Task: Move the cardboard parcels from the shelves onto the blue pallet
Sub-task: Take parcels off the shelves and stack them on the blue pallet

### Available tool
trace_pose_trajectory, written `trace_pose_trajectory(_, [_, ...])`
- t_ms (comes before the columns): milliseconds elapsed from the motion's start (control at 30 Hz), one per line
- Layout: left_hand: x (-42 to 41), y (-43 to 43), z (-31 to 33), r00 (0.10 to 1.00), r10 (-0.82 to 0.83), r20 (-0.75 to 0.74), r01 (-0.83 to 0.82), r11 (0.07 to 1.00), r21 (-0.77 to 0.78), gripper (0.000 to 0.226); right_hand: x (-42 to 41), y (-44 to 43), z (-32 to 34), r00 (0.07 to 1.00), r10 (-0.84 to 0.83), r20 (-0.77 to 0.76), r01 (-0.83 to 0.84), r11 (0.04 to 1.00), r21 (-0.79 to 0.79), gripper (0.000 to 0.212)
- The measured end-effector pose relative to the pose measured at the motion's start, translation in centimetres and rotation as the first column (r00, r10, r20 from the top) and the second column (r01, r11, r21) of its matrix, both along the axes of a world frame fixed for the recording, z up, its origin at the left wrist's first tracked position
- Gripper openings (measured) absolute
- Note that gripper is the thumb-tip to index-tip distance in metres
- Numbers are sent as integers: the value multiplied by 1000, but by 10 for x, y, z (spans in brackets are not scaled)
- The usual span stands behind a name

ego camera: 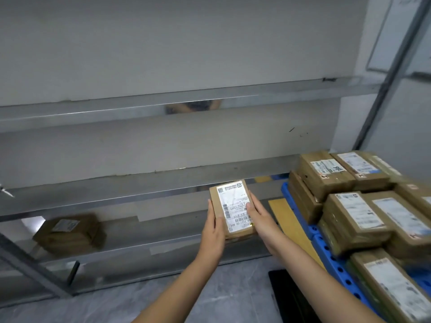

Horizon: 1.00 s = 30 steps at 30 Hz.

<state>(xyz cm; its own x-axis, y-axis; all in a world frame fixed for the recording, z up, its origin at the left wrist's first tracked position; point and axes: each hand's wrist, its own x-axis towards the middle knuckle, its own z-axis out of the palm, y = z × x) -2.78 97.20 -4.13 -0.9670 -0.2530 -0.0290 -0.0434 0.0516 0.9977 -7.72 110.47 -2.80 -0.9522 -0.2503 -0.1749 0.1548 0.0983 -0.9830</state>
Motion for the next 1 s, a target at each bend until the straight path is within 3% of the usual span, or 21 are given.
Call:
trace_pose_trajectory(367, [74, 91, -22, 973, -229, -4, 229, 970, 86, 51, 106, 95, -15, 962, -272, 13, 271, 961, 58, 42])
trace_pose_trajectory(633, [98, 172, -27, 912, -410, -32, 409, 896, 171, 51, 153, 178, -17, 862, -506, 28, 495, 852, 167, 45])
trace_pose_trajectory(767, [94, 207, -30, 890, -456, -5, 451, 877, 167, 53, 156, 213, -13, 849, -529, 14, 518, 836, 179, 21])
trace_pose_trajectory(1000, [77, 282, -42, 886, -463, 30, 454, 878, 155, 55, 139, 293, -18, 866, -500, 21, 484, 847, 218, 27])
